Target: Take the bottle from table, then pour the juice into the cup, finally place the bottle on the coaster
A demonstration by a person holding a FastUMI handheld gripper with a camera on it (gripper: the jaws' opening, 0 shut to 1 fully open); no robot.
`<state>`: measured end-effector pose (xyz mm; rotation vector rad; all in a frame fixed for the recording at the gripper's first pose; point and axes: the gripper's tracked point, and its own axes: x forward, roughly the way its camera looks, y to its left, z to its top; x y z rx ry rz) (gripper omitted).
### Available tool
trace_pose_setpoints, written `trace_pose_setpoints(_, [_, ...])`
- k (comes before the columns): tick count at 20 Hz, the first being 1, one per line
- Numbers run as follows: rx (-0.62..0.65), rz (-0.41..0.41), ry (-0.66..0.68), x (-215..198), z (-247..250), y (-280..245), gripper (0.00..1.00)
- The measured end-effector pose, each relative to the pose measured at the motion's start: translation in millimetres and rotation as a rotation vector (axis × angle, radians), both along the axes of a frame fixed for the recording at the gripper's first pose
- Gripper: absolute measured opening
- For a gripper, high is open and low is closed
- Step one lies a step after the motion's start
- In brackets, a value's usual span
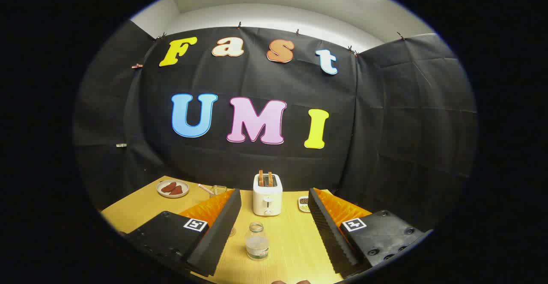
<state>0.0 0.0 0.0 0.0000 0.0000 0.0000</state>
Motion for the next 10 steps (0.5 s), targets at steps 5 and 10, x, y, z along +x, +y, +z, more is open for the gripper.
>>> trace_pose_setpoints(5, [0.009, 0.013, 0.026, -1, -10, 9, 0.98])
trace_pose_setpoints(10, [0.028, 0.04, 0.052, -2, -18, 17, 0.98])
